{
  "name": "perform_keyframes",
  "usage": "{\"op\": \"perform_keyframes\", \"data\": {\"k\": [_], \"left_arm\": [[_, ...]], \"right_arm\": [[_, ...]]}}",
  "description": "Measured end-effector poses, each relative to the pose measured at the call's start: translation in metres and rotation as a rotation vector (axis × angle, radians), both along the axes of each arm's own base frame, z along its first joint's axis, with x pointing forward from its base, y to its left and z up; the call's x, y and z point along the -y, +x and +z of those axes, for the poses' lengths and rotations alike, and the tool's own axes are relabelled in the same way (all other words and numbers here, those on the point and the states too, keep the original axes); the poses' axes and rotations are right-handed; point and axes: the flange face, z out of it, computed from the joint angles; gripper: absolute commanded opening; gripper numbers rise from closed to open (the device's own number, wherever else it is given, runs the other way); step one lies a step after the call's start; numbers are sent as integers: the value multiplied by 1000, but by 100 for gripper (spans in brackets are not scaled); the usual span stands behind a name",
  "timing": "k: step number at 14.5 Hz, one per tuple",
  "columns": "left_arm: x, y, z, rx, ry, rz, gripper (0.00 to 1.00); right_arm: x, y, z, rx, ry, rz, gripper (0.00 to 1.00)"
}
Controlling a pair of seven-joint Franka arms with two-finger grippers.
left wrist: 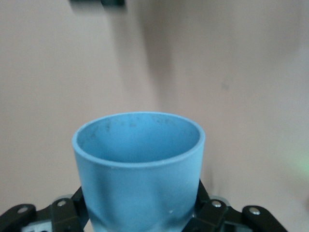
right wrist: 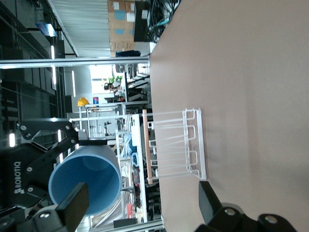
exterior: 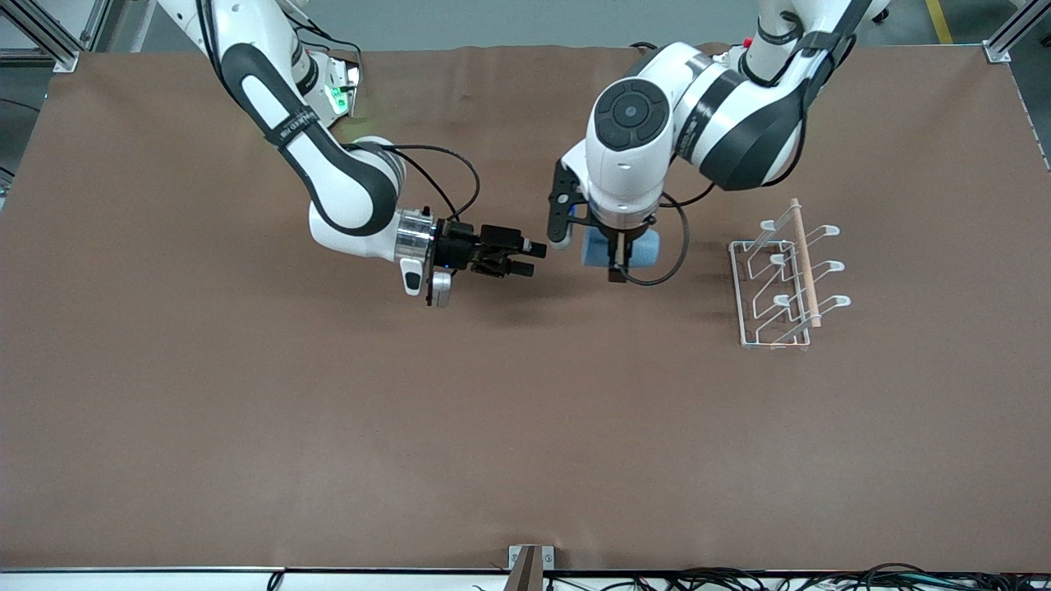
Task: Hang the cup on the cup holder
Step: 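Open the right gripper and withdraw while the left gripper carries the cup, then move the cup to the rack hook while the right arm returns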
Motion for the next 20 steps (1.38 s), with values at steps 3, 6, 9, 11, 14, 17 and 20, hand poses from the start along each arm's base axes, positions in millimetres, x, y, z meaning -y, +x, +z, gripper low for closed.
{"op": "perform_keyframes", "data": {"k": [3, 6, 9, 11, 14, 17, 20], "left_arm": [[-31, 6, 25, 2, 37, -9, 27], [-60, 8, 41, 23, 136, 14, 0], [-91, 17, 52, 65, 277, 12, 0], [-106, 18, 46, 77, 399, 5, 0], [-120, 17, 28, 80, 553, -14, 0], [-129, 17, -2, 88, 678, -47, 0], [-136, 17, -44, 115, 796, -33, 0]], "right_arm": [[42, 24, 9, 99, -96, 26, 100], [95, 52, 10, 190, -192, 83, 100], [154, 77, 6, 258, -299, 168, 100], [188, 90, 7, 274, -400, 241, 100], [231, 112, 31, 247, -602, 347, 100], [258, 125, 66, 224, -825, 358, 100], [301, 129, 91, 187, -1021, 304, 100]]}}
